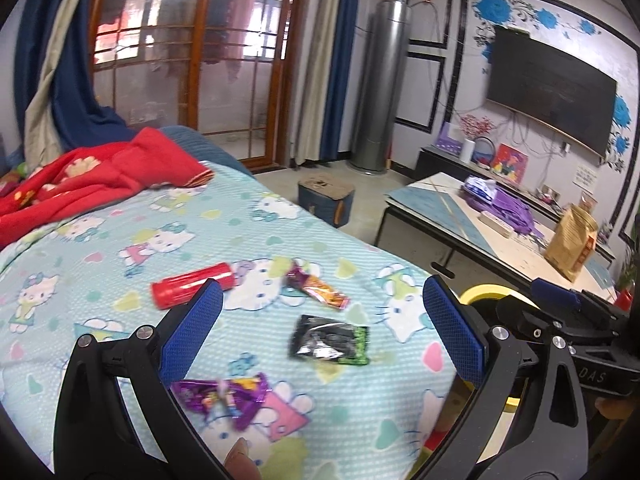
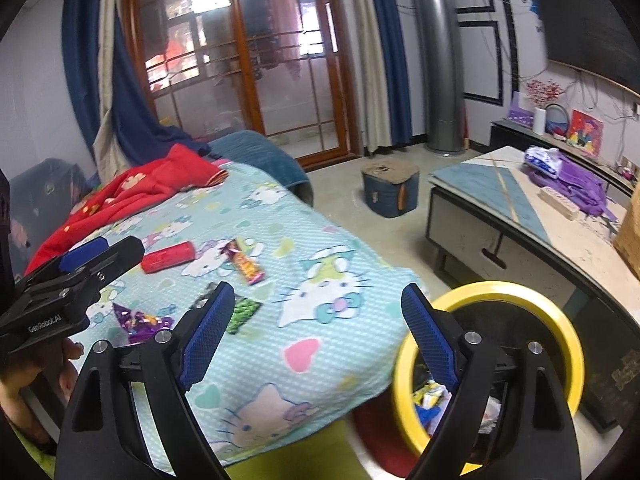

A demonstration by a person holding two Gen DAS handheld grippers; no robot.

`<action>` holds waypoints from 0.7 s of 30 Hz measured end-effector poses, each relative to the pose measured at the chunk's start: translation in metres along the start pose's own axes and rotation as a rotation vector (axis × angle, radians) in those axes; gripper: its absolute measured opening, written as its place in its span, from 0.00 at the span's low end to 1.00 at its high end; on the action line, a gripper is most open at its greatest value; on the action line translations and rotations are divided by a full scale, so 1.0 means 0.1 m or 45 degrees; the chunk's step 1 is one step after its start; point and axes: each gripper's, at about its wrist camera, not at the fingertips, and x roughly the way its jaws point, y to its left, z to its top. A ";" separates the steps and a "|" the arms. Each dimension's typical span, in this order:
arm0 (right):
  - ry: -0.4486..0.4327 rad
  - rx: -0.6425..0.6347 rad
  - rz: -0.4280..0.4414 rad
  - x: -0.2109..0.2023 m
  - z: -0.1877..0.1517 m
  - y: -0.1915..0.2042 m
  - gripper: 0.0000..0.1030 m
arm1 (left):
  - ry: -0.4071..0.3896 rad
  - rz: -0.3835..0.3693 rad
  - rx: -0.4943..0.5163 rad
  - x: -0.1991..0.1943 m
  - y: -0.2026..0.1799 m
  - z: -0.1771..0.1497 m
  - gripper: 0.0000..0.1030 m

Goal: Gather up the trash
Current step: 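Move both open tools from the bin back over the wrappers on the bed, then grasp the purple wrapper with the left tool while the right tool grasps the black-green snack packet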

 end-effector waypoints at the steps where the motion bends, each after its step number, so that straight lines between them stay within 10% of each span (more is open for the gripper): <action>1: 0.011 -0.004 0.010 0.05 0.00 0.05 0.80 | 0.001 0.011 -0.008 -0.01 0.06 0.00 0.89; 21: 0.339 -0.048 0.151 1.26 -0.09 0.59 0.71 | 0.296 0.085 -0.166 0.23 0.83 -0.38 0.89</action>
